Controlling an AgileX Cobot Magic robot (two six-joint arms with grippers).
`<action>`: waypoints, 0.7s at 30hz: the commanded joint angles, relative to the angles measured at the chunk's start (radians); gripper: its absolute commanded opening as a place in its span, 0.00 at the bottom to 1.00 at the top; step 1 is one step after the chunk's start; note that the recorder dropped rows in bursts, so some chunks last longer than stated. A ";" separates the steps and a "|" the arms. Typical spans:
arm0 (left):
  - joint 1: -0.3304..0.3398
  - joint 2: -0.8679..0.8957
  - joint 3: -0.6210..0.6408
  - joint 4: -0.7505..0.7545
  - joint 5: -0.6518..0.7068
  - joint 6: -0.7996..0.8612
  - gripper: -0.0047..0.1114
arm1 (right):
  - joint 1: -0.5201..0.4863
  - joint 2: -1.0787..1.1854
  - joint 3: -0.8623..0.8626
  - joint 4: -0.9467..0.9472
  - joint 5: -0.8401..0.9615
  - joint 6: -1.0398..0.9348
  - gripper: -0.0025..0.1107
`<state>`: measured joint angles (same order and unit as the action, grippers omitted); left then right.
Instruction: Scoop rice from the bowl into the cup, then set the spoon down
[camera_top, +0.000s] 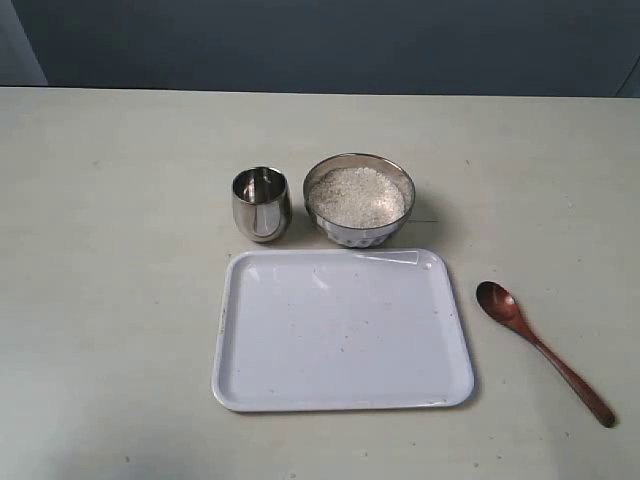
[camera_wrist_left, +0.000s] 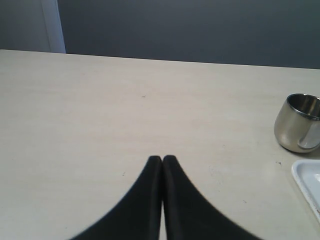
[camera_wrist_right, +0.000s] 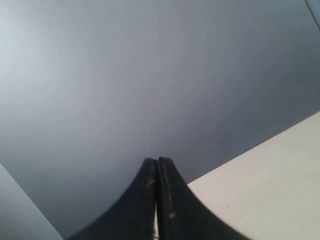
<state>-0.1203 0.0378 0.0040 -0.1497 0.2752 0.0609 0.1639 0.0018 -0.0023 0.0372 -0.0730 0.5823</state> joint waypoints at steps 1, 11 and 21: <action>-0.012 0.004 -0.004 0.006 -0.013 -0.007 0.04 | -0.005 -0.002 -0.004 -0.001 -0.035 -0.005 0.01; -0.012 0.004 -0.004 0.006 -0.013 -0.007 0.04 | -0.005 -0.002 -0.004 0.043 -0.015 -0.005 0.01; -0.012 0.004 -0.004 0.006 -0.013 -0.007 0.04 | 0.087 0.178 -0.196 -0.168 0.151 -0.030 0.01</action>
<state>-0.1203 0.0378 0.0040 -0.1497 0.2752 0.0609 0.2311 0.0831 -0.1293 -0.0696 0.0574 0.5795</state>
